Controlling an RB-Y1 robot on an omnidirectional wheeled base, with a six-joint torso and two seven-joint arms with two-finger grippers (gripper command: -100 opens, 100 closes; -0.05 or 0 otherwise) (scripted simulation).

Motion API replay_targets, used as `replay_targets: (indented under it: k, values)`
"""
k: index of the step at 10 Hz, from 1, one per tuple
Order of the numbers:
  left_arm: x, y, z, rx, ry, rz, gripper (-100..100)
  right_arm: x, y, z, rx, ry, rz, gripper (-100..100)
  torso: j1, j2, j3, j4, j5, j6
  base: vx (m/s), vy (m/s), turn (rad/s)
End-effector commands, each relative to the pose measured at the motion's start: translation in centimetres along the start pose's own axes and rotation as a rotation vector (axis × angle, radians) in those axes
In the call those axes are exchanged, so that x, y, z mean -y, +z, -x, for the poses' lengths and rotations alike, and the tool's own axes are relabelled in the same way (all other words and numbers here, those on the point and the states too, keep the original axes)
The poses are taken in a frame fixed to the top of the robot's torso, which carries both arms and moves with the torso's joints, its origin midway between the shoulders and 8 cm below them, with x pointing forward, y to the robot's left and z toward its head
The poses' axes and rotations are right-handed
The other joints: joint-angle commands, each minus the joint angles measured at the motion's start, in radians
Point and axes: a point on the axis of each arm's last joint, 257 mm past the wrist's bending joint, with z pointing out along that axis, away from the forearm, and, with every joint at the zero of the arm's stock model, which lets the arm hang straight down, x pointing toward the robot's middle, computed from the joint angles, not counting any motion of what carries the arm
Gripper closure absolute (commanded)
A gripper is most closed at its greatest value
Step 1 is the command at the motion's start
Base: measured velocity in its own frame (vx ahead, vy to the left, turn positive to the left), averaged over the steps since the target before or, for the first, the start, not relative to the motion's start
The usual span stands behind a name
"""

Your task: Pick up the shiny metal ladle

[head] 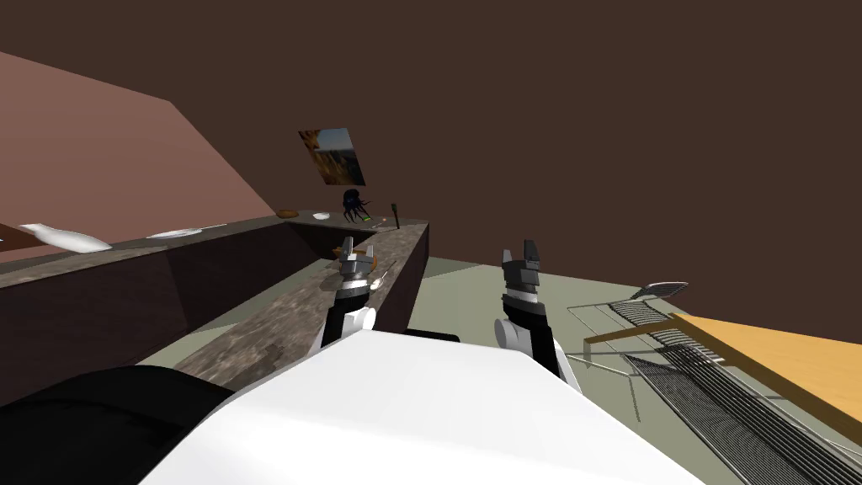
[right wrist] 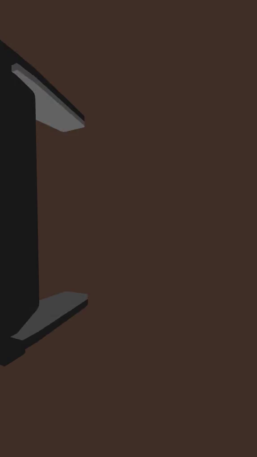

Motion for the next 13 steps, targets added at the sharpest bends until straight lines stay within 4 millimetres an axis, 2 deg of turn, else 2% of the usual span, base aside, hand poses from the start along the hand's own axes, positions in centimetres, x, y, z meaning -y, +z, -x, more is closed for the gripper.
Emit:
replay_targets:
  k: [1,4,7,8,9,10,12,13]
  values:
    - [-0.7,-0.4,0.4,-0.026,0.018,0.029,-100,0.0,0.0,0.0,0.0,0.0,0.0,0,0.0,0.0,0.0,0.0,0.0,0.0,0.008,-0.029,0.043]
    - [-3.2,-2.3,2.8,-0.053,0.056,0.135,-100,0.0,0.0,0.0,0.0,0.0,0.0,0,-0.004,-0.001,0.0,0.0,-0.001,0.0,0.022,-0.075,0.086]
    - [-6.2,-5.6,7.3,-0.037,0.086,0.29,-100,0.0,0.0,0.0,0.0,0.0,0.0,0,-0.006,-0.003,-0.002,-0.001,-0.001,0.0,0.052,-0.097,0.117]
    - [-6.3,-5.8,7.4,-0.035,0.088,0.295,-100,0.0,0.0,0.0,0.0,0.0,0.0,0,-0.006,-0.004,-0.002,-0.001,-0.001,0.0,0.04,-0.081,0.038]
    - [-7.2,-7.1,9.3,-0.016,0.092,0.35,-100,0.0,0.0,0.0,0.0,0.0,0.0,0,-0.005,-0.003,-0.002,-0.001,-0.001,0.0,0.049,-0.074,0.089]
    - [-7.3,-7.4,9.4,-0.014,0.095,0.357,-100,0.0,0.0,0.0,0.0,0.0,0.0,0,-0.005,-0.003,-0.002,-0.001,-0.001,0.0,0.035,-0.054,0.045]
    - [-8.7,-10.8,13.8,0.047,0.102,0.48,-100,0.0,0.0,0.0,0.0,0.0,0.0,0,-0.003,-0.003,-0.002,-0.001,-0.001,0.0,0.053,-0.073,0.094]
    - [-8.7,-11.1,13.9,0.049,0.105,0.486,-100,0.0,0.0,0.0,0.0,0.0,0.0,0,-0.005,-0.003,-0.002,-0.001,-0.001,0.0,0.048,-0.087,0.062]
